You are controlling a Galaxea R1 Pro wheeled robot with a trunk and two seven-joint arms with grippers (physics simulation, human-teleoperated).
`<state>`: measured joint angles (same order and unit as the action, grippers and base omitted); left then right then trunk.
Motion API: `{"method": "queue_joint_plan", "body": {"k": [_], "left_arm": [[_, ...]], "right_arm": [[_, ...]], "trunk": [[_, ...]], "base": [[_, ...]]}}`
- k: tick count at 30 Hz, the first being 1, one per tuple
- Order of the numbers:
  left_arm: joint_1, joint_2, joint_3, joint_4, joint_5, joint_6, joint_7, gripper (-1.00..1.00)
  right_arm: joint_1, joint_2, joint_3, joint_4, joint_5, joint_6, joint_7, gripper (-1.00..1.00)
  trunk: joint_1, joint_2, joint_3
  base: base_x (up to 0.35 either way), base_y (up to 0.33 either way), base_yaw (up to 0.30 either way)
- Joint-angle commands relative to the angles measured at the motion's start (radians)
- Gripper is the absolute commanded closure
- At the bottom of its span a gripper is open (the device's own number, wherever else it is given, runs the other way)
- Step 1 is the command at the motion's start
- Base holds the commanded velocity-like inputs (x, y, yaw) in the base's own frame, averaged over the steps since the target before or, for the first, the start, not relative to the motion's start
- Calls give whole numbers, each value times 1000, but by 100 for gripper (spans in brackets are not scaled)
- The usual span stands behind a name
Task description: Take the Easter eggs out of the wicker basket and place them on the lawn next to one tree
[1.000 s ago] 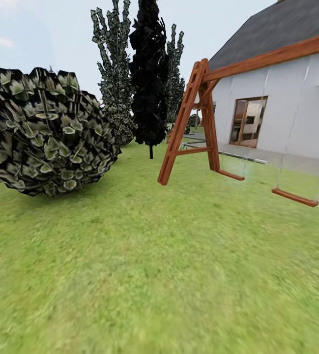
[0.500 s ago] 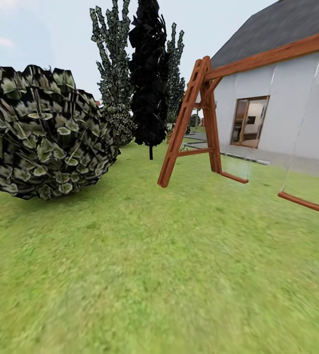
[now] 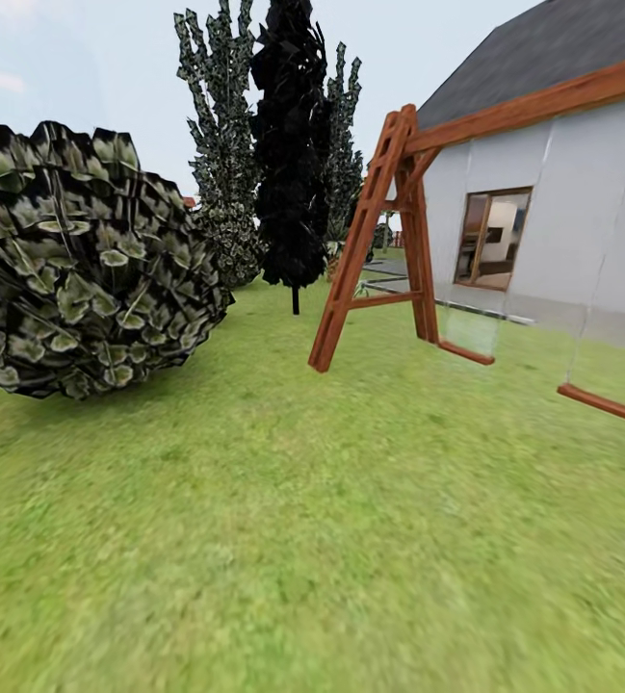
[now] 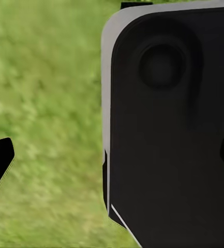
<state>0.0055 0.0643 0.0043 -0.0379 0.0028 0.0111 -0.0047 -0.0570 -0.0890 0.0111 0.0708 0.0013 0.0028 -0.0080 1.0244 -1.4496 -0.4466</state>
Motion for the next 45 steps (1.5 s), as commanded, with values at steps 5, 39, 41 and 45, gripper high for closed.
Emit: {"method": "queue_joint_plan", "body": {"k": [5,39,41,45], "left_arm": [[1,0,0,-2,0,1,-1,-100],[1,0,1,-2,0,1,-1,-100],[1,0,1,-2,0,1,-1,-100],[1,0,1,-2,0,1,-1,-100]], "right_arm": [[-1,0,1,2,0,0,-1,-100],[-1,2,-2,3,-7,2,-1,-100],[-1,2,0,3,-4,2,-1,-100],[-1,1,0,3,-3,2,-1,-100]], "trunk": [[1,0,-1],[1,0,-1],[1,0,-1],[1,0,-1]], "base": [[335,0,0],[335,0,69],[335,0,15],[335,0,4]]}}
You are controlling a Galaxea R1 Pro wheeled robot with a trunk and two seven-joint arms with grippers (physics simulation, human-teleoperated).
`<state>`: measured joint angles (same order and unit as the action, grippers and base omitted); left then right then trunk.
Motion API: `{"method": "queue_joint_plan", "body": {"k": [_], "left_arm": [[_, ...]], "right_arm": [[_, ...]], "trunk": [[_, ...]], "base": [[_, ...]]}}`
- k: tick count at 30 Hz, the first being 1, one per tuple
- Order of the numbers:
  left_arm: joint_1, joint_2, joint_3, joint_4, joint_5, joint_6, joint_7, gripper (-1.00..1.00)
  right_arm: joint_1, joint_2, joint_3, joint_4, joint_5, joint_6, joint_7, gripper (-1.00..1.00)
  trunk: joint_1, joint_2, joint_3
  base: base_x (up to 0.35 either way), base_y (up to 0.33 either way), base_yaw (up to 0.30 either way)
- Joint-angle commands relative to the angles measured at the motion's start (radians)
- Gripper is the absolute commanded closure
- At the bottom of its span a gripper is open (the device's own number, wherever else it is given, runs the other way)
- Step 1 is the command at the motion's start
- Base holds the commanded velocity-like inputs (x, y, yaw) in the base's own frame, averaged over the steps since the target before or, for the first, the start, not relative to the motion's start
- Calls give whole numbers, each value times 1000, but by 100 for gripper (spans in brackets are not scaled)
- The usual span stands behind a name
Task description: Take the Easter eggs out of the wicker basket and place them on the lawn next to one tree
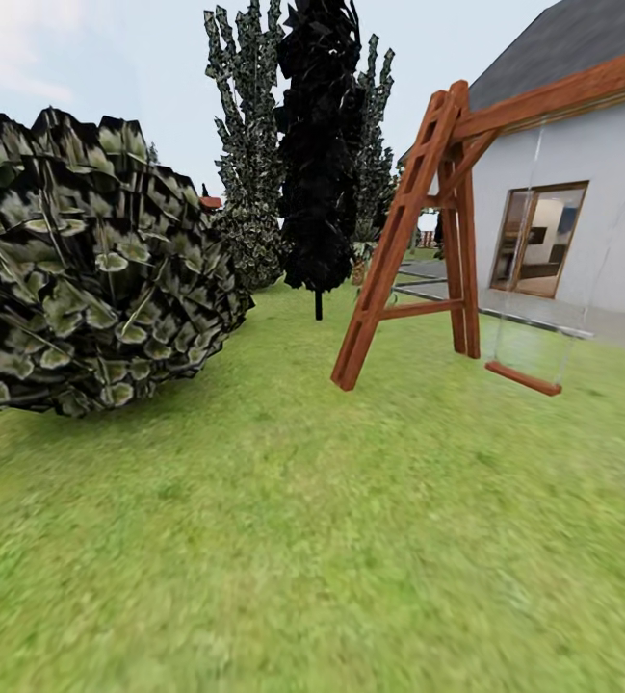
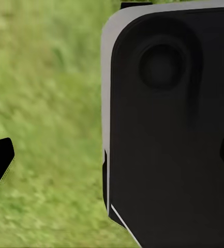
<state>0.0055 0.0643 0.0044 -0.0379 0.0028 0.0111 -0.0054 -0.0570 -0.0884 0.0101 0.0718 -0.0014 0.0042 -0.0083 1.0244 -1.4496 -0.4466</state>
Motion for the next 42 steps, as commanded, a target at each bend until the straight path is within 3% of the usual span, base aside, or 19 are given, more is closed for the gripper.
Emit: {"method": "queue_joint_plan", "body": {"k": [1,42], "left_arm": [[1,0,0,-2,0,1,-1,-100],[1,0,0,-3,0,1,0,-100]], "right_arm": [[-1,0,1,2,-1,0,-1,-100],[-1,0,-2,3,-8,2,-1,-100]], "trunk": [[1,0,-1],[1,0,-1]], "base": [[335,0,1],[335,0,49]]}}
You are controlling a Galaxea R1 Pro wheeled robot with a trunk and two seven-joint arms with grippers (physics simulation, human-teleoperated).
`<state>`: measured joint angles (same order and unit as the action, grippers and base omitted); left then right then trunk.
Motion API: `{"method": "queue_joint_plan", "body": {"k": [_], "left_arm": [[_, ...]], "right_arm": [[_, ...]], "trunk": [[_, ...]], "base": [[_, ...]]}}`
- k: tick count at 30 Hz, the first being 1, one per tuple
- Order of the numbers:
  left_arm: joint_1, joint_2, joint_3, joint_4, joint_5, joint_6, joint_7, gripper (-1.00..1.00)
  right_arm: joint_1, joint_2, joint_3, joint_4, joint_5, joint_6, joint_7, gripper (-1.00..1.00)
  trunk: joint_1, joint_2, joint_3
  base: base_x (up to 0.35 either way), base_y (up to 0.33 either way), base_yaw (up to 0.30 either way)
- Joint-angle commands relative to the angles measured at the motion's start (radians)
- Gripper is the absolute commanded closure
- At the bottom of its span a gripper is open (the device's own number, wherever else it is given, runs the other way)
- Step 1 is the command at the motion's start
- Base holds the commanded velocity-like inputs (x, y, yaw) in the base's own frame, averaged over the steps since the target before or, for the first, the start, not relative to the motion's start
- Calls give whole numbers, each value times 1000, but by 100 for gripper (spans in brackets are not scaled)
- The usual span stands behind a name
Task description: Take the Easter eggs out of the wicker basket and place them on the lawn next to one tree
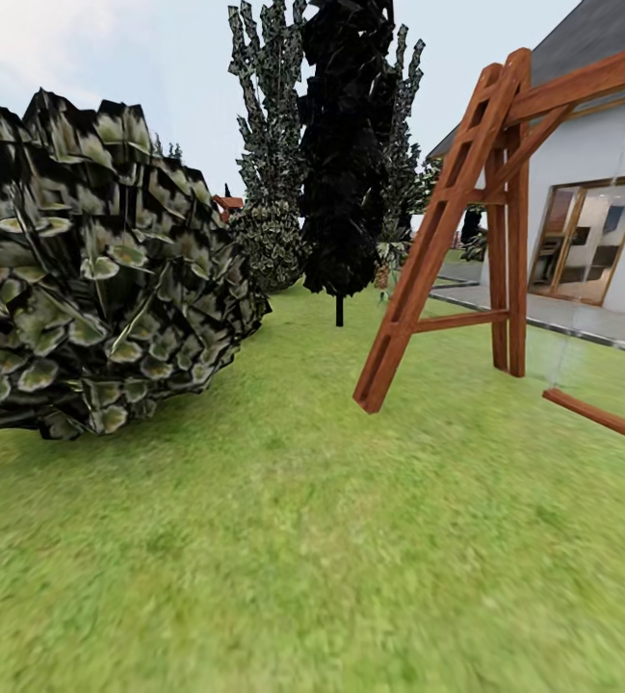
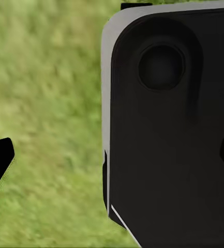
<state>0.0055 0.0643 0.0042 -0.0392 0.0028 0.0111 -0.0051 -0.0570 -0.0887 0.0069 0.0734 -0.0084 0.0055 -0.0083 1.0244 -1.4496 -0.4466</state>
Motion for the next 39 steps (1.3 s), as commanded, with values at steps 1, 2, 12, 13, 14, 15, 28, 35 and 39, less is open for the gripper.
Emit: {"method": "queue_joint_plan", "body": {"k": [1,2,12,13,14,15,28,35,39], "left_arm": [[1,0,0,-2,0,1,-1,-100],[1,0,0,-2,0,1,-1,-100],[1,0,0,-2,0,1,0,-100],[1,0,0,-2,0,1,0,-100],[1,0,0,-2,0,0,0,-100],[1,0,0,-1,0,-1,0,-100],[1,2,1,-1,-1,-5,1,-100],[1,2,2,0,-1,-5,1,-100],[1,3,2,-1,-1,-4,1,-100]], "right_arm": [[-1,0,1,2,-1,1,-1,-100],[-1,0,1,2,-1,1,-1,-100],[-1,0,3,2,0,1,-1,-100],[-1,0,3,2,1,1,-1,-100],[-1,0,4,2,3,0,-1,-100],[-1,-1,5,2,4,0,-1,-100],[-1,0,3,2,5,0,-1,-100],[-1,0,3,2,4,-1,-1,-100],[-1,0,4,2,5,-1,-1,-100]], "trunk": [[1,0,-1],[1,0,-1],[1,0,-1],[1,0,-1],[1,0,-1],[1,0,-1],[1,0,-1],[1,0,-1],[1,0,-1]], "base": [[335,0,0],[335,0,0],[335,0,0],[335,0,0],[335,0,0],[332,0,0],[66,0,0],[0,0,0],[158,0,0]]}}
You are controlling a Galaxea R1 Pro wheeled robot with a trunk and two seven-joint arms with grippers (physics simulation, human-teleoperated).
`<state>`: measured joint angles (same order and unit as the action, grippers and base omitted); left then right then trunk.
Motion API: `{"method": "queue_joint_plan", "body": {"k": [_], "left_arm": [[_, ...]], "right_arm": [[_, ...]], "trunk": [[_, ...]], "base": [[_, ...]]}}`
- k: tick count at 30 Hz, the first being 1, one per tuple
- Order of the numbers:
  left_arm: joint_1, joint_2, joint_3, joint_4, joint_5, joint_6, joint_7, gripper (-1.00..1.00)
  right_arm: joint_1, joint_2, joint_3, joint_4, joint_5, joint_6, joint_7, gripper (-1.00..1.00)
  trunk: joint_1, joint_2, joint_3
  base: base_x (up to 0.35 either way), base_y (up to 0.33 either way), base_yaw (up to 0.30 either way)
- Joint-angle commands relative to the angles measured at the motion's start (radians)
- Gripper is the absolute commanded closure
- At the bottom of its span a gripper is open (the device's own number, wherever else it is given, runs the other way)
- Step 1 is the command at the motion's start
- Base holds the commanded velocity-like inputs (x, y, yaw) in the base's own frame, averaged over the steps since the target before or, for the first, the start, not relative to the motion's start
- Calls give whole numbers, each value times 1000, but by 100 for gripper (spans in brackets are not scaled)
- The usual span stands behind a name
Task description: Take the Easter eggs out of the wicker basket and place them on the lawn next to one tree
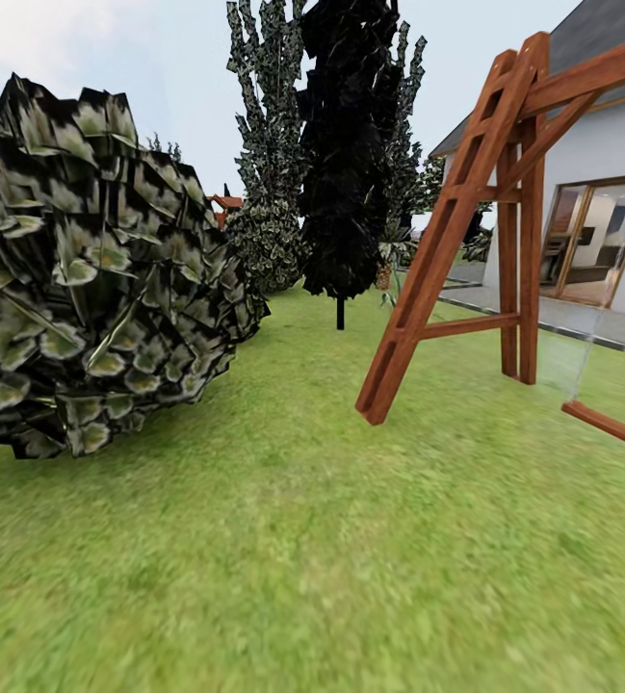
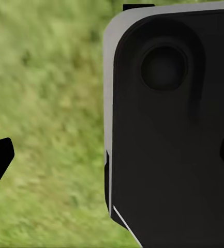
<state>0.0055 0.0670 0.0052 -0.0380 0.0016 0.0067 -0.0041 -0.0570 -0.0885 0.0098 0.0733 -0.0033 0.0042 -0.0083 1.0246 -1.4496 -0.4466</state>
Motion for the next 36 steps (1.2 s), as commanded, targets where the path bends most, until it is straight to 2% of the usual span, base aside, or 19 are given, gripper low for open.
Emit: {"method": "queue_joint_plan", "body": {"k": [1,15,28,36], "left_arm": [[1,0,1,-2,0,2,0,-100],[1,-1,1,-2,0,6,0,-100],[1,-2,1,-2,0,6,0,-100],[1,-3,1,-2,0,6,0,-100]], "right_arm": [[-1,1,1,2,-2,0,-1,-100],[-1,1,-5,2,-9,1,-2,-100],[-1,1,-5,1,-9,1,-1,-100],[-1,1,0,1,-1,0,-1,-100]], "trunk": [[0,0,-1],[0,0,-1],[0,0,-1],[0,0,-1]], "base": [[278,0,0],[322,0,5],[331,0,203],[332,0,29]]}}
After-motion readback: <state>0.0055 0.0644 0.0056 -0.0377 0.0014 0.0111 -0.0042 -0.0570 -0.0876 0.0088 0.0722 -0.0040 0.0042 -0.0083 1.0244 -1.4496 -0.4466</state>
